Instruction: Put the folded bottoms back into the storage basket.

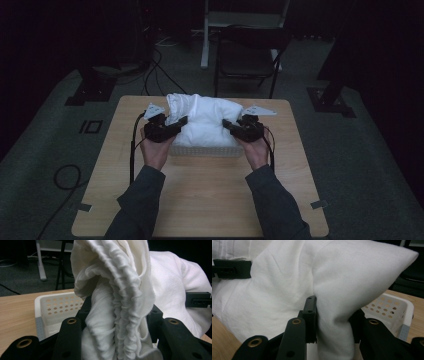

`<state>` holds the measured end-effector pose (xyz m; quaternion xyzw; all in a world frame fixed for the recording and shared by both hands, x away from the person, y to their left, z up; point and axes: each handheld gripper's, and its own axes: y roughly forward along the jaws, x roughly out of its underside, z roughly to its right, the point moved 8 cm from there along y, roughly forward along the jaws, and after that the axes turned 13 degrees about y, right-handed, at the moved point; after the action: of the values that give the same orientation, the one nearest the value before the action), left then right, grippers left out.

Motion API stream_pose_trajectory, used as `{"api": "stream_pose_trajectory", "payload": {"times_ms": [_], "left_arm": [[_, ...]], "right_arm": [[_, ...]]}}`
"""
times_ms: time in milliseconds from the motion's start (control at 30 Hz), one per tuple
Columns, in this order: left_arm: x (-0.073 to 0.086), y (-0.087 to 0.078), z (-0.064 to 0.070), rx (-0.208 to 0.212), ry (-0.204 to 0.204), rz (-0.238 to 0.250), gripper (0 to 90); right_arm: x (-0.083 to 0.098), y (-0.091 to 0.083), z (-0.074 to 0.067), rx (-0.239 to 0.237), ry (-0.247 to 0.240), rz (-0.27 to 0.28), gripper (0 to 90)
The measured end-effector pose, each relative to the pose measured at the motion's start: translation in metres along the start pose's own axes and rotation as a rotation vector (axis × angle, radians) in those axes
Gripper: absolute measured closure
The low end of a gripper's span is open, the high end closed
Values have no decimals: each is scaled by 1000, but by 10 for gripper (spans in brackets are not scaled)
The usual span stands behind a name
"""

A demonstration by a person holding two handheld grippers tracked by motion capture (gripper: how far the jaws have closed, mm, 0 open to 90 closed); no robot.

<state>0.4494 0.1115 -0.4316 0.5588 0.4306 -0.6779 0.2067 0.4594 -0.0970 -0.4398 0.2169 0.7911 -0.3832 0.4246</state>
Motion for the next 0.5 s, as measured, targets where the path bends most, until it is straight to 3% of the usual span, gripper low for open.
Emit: {"api": "stream_pose_trajectory", "payload": {"times_ms": [500], "left_arm": [[-6, 11, -8, 4, -12, -15, 549]], "right_arm": [[-7, 7, 5, 10, 8, -2, 683]]}}
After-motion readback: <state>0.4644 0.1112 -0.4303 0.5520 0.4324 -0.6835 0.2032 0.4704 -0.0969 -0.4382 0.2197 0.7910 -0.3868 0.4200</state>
